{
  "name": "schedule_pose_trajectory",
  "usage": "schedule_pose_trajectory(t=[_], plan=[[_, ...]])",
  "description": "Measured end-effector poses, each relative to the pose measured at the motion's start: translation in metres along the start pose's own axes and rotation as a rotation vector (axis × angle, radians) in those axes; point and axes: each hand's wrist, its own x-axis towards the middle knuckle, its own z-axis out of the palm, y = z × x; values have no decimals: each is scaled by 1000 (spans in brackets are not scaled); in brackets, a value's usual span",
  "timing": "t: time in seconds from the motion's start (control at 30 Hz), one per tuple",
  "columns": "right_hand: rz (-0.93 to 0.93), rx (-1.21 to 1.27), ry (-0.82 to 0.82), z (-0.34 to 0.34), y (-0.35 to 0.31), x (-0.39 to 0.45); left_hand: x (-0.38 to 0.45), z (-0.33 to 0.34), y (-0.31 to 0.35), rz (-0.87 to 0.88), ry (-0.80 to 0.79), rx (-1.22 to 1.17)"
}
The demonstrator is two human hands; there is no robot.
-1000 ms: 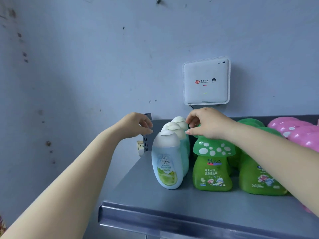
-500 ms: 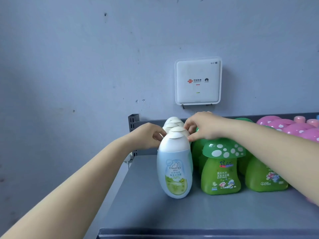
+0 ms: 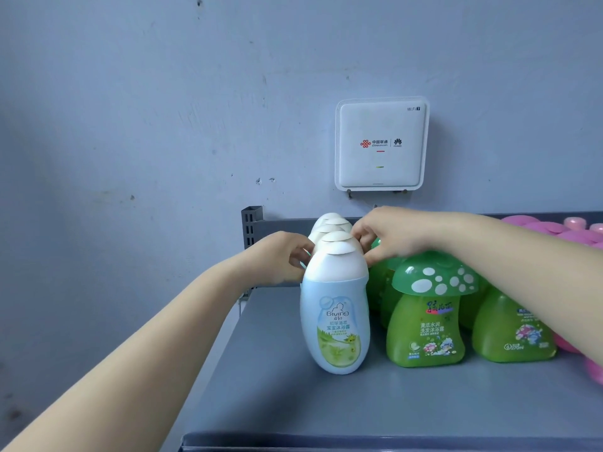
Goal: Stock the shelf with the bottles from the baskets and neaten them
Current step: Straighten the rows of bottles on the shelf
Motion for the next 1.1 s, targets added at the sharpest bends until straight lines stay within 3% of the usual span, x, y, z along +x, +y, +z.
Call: schedule_pose_trajectory(t=[0.27,1.1], plan=[[-4,42,-41,3,0,5,-3,5,-8,-6,-23,-84],[22,-87,-70,5,-9,12,-7,-14,-5,-54,-36,20]])
